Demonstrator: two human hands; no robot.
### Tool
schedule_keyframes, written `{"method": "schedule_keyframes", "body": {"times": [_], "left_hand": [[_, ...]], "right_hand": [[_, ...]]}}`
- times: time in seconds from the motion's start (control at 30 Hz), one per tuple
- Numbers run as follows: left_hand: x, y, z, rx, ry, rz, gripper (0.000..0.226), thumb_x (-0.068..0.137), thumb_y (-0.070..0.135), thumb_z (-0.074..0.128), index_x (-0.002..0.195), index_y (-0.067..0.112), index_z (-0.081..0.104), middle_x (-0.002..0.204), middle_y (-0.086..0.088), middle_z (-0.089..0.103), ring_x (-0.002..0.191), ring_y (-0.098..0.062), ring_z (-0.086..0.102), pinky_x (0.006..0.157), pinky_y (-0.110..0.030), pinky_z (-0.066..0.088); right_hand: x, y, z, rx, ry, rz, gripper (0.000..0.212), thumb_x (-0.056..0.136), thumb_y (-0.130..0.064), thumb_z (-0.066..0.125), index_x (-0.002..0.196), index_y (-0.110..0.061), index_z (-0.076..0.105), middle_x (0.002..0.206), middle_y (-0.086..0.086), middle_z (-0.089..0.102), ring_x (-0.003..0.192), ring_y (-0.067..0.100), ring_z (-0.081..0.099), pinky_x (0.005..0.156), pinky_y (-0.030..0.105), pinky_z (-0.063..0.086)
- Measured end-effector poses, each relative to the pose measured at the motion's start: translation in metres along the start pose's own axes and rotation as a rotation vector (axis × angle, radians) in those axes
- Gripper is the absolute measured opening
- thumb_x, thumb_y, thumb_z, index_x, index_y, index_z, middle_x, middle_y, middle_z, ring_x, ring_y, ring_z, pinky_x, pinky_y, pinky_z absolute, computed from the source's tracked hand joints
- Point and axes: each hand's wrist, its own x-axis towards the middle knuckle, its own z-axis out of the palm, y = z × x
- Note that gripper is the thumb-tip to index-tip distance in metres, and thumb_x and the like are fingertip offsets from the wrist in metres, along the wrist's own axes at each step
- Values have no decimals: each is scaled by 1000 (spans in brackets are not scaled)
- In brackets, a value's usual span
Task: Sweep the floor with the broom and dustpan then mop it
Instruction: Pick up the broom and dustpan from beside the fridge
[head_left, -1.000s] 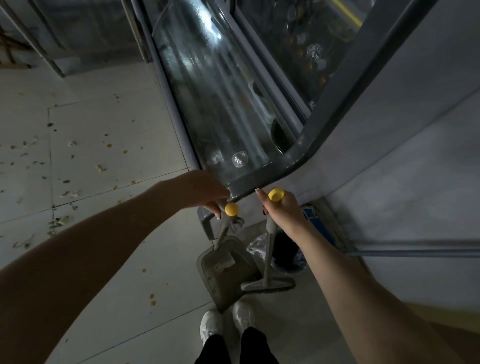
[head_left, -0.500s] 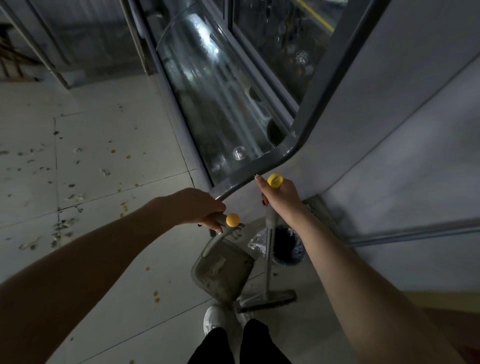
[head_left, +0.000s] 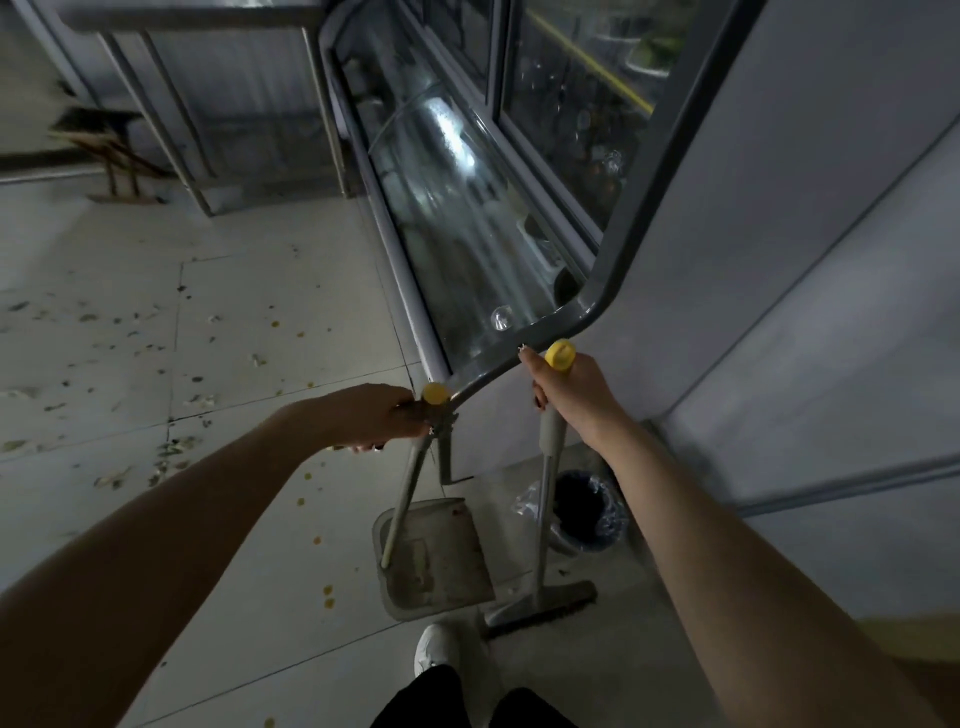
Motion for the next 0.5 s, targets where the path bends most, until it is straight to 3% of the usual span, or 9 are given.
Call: {"method": "schedule_keyframes", "body": {"times": [0.17, 0.37, 0.5], "left_hand": [[-56, 8, 15, -227, 90, -188, 35, 93, 44, 44, 100, 12, 56, 65, -3, 51, 48, -12, 44, 45, -22, 40], [-138, 11, 56, -328, 266, -347, 34, 93, 45, 44, 101, 13, 53, 66, -7, 55, 46, -14, 50, 42, -22, 41], [-187, 0, 81, -422, 361, -401, 33, 92, 43, 46, 97, 12, 53, 63, -7, 61, 43, -14, 58, 44, -24, 47]], "right_hand": [[-30, -19, -3, 50, -76, -78, 47, 82, -49, 61, 45, -24, 46, 39, -7, 51, 36, 2, 49, 43, 9, 42], [-83, -37, 4, 81, -239, -192, 40, 89, -39, 61, 59, -16, 46, 40, -5, 50, 37, 5, 48, 45, 13, 45], [-112, -48, 26, 31, -336, -223, 43, 92, -32, 59, 56, -15, 41, 49, 5, 47, 43, 13, 46, 54, 21, 47]]}}
